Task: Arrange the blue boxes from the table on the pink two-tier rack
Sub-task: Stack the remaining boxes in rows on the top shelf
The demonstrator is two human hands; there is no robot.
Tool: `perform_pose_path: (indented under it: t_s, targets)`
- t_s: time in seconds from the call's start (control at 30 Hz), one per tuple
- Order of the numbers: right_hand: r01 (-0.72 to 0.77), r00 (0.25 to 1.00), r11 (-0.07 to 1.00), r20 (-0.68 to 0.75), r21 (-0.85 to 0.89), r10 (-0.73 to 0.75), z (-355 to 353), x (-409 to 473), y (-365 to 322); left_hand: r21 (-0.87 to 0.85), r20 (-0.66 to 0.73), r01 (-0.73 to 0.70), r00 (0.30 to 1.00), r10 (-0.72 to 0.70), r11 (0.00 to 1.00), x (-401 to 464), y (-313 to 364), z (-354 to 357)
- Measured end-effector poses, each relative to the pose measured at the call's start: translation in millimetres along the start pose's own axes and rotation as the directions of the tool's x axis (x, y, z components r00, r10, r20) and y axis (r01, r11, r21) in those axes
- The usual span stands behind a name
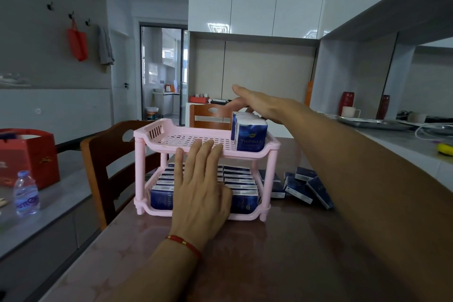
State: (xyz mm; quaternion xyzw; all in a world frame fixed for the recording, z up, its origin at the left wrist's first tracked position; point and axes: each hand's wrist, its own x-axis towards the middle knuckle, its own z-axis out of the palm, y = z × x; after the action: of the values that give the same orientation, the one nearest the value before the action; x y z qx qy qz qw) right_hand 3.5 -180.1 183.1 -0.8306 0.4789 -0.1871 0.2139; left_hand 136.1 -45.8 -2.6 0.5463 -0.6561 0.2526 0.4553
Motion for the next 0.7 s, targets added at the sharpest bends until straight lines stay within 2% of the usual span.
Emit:
perform_pose_path:
  t_s: [0.17,0.33,0.4,0.5,0.6,0.7]
  targets:
    - [-0.043,0.999,0.998,0.025,-0.041,0.044,0,6,-2,-0.003,-0.002,0.001,1.0,-0.001,1.0,0,-1,1]
    - [-0.002,1.0,1.0,0.021,-0.027,0.003,2,7,-1,-0.031,0.015,0.029,0.999,-0.029,0.999,-1,1,-2]
    - [0.022,0.999,0.999,-0.029,0.042,-0.021,1,2,1,-0.098,-0.022,0.029,0.999,-0.031,0.995,3,12,-10]
    - [0.089,0.979,0.977,-0.199,0.196,-0.049,-5,-14,4,-0.253,-0.031,0.004,0.999,-0.012,0.968,14,38,-19]
    - [0.179,0.963,0.91,-0.256,0.374,-0.084,-15,-37,20,-0.472,0.063,0.143,0.99,-0.129,0.87,35,56,-30]
    - [0.216,0.976,0.866,-0.135,0.451,-0.173,-14,-64,39,-0.633,0.149,0.341,0.935,-0.322,0.695,66,60,-43]
